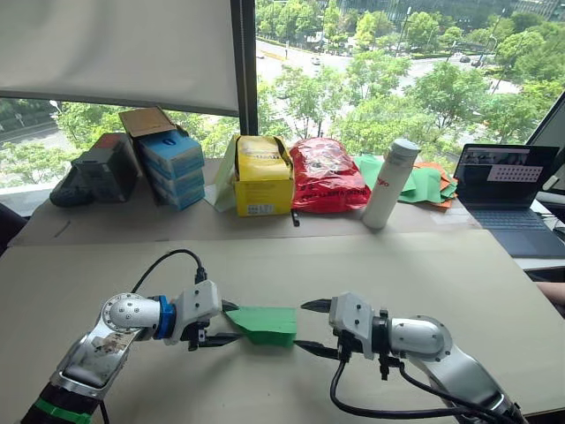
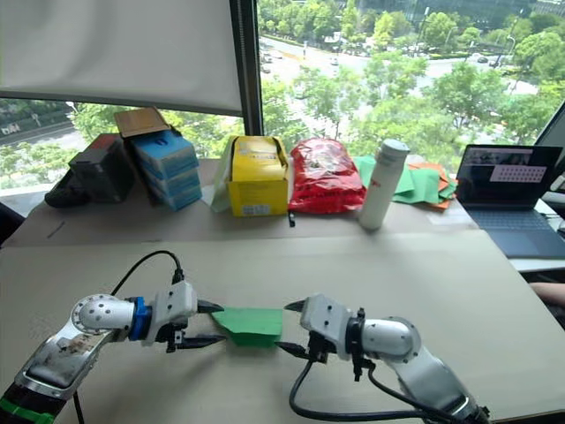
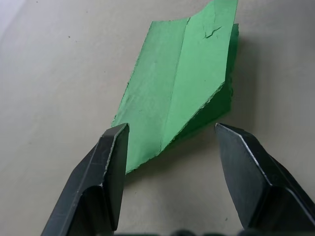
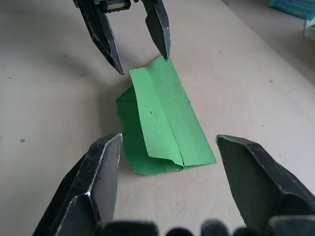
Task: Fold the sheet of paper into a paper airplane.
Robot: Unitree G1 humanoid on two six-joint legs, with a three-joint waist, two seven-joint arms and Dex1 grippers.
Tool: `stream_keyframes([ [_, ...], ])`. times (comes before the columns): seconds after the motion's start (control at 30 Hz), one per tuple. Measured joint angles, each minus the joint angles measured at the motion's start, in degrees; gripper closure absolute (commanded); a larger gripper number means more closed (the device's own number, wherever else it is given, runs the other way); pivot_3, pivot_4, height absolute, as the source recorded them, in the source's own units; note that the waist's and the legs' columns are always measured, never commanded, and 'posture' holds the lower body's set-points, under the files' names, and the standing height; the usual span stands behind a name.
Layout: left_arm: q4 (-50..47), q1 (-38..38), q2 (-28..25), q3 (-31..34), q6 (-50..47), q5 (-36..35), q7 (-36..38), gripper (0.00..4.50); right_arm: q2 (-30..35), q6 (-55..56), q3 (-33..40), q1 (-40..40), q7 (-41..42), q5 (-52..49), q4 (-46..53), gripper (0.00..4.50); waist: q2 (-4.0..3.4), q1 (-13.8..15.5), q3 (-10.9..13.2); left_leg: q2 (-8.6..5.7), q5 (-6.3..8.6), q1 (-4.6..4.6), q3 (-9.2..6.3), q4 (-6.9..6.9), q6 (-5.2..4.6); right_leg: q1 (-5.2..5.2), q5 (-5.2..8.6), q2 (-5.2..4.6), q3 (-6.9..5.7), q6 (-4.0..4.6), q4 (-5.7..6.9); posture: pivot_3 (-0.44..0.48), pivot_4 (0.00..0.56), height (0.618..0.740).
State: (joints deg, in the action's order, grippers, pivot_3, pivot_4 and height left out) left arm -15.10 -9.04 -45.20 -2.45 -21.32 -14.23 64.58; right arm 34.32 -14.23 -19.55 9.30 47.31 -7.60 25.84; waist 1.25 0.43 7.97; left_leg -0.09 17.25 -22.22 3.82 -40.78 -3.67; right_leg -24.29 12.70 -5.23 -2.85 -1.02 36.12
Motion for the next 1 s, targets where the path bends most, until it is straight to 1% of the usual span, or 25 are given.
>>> stream_keyframes([
  [0.1, -0.2, 0.4, -1.1, 4.3, -4.9, -5.7, 0.7, 1.76, -2.3, 6.2, -3.2, 1.7, -0.2, 4.5, -4.3, 0.33, 0.00, -0.1, 0.0, -0.03, -0.05, 0.02, 0.02, -0.01, 0.08, 0.02, 0.00, -0.01, 0.02, 0.00, 0.01, 0.000, 0.150, 0.740],
  [0.17, -0.1, 0.5, -2.1, 6.4, -6.9, -7.6, 0.7, 1.76, -3.3, 9.6, -4.7, 2.4, -0.5, 7.1, -7.4, 0.33, -0.01, -0.1, 0.0, -0.05, -0.19, 0.01, 0.03, -0.02, 0.32, 0.02, 0.00, -0.01, 0.02, -0.01, 0.00, 0.000, 0.150, 0.740],
  [0.23, 0.2, 0.5, -2.5, 7.0, -7.5, -8.3, 0.7, 1.76, -4.1, 11.8, -5.0, 3.3, -1.2, 8.9, -10.0, 0.33, -0.01, 0.1, 0.0, -0.08, -0.20, 0.01, 0.04, -0.03, 0.34, 0.03, 0.00, -0.03, 0.02, -0.02, -0.01, 0.000, 0.150, 0.740],
  [0.33, 1.9, 0.2, -2.5, 7.2, -7.6, -8.6, 0.1, 1.76, -5.4, 14.0, -5.0, 4.2, -1.4, 10.1, -13.0, 1.13, -0.01, 0.2, 0.0, -0.07, -0.20, 0.00, 0.04, -0.02, 0.36, 0.04, 0.00, -0.02, 0.01, -0.01, -0.02, 0.000, 0.150, 0.740],
  [0.53, 4.9, -2.6, -1.5, 6.6, -7.2, -8.5, -1.0, 1.76, -6.4, 15.2, -5.0, 4.6, -1.1, 10.8, -14.3, 3.19, -0.01, 0.1, 0.0, -0.07, -0.22, 0.00, 0.05, -0.02, 0.38, 0.02, -0.01, -0.01, 0.03, 0.00, 0.00, 0.000, 0.150, 0.740],
  [0.6, 6.2, -4.5, 0.2, 5.8, -7.2, -8.7, -0.7, 1.76, -6.7, 15.3, -5.1, 4.7, -1.0, 10.9, -14.5, 3.99, -0.01, 0.2, 0.0, -0.07, -0.22, -0.01, 0.05, -0.03, 0.38, 0.03, -0.01, -0.01, 0.02, 0.00, 0.00, 0.000, 0.150, 0.740],
  [0.67, 7.7, -6.1, 1.3, 4.7, -7.2, -9.2, 0.1, 2.31, -6.6, 15.4, -5.1, 4.8, -0.7, 11.1, -14.7, 4.50, 0.00, 0.2, 0.0, -0.08, -0.22, 0.00, 0.06, -0.03, 0.38, 0.04, -0.01, -0.02, 0.03, 0.00, 0.01, 0.000, 0.150, 0.740],
  [0.7, 8.3, -6.8, 1.8, 4.2, -7.1, -9.4, 0.6, 2.55, -6.6, 15.5, -5.2, 4.9, -0.5, 11.3, -14.9, 4.50, 0.00, 0.2, 0.0, -0.08, -0.22, -0.01, 0.06, -0.03, 0.38, 0.03, -0.01, -0.01, 0.03, 0.00, 0.00, 0.000, 0.150, 0.740],
  [0.87, 12.8, -9.8, 3.6, -1.3, -4.1, -8.3, 5.0, 4.31, -6.4, 17.4, -5.6, 5.1, 0.5, 12.0, -15.3, 4.50, 0.00, 0.1, 0.0, -0.08, -0.22, 0.00, 0.10, -0.02, 0.38, 0.03, -0.01, 0.04, 0.04, 0.00, 0.00, 0.000, 0.150, 0.740],
  [0.9, 14.1, -10.9, 4.4, -2.6, -3.3, -7.8, 5.7, 4.48, -6.3, 17.9, -5.7, 5.1, 0.9, 12.1, -15.3, 4.50, 0.00, 0.1, 0.0, -0.08, -0.22, 0.00, 0.11, -0.03, 0.37, 0.02, -0.01, 0.04, 0.05, 0.00, 0.01, 0.000, 0.150, 0.740],
  [1.0, 16.5, -13.2, 5.7, -6.1, -1.0, -6.1, 7.9, 4.48, -5.8, 19.2, -5.9, 5.3, 1.6, 12.7, -15.6, 4.50, 0.00, 0.2, 0.0, -0.10, -0.21, -0.01, 0.12, -0.03, 0.36, 0.03, -0.02, 0.04, 0.05, 0.00, 0.00, 0.000, 0.150, 0.740],
])
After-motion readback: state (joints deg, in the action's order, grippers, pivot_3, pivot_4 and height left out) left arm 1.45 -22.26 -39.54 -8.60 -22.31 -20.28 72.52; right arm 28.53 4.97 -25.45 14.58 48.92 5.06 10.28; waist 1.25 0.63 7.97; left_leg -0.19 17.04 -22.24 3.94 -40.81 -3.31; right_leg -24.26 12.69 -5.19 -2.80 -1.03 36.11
